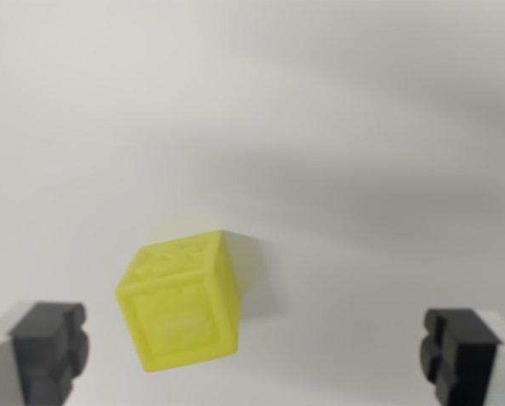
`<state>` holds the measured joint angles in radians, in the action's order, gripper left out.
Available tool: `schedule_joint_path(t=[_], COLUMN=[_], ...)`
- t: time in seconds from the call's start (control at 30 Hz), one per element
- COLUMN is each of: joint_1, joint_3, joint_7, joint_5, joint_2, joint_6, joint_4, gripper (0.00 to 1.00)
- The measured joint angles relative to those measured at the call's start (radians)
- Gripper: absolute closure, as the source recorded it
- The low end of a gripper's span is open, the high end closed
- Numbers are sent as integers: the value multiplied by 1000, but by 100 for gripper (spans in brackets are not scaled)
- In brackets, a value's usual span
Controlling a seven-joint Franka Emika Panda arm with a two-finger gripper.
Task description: Pick yellow cube
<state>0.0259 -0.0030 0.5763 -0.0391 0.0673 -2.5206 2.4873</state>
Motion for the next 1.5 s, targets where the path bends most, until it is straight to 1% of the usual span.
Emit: schedule_joint_path(t=[0.77, 1.5], joint_1=[-15, -34], joint_3=[0, 0], joint_7=[-79, -157], joint_5=[7, 19], joint_2=[22, 72], joint_6=[-155, -315], joint_4=[120, 218], gripper=[0, 0])
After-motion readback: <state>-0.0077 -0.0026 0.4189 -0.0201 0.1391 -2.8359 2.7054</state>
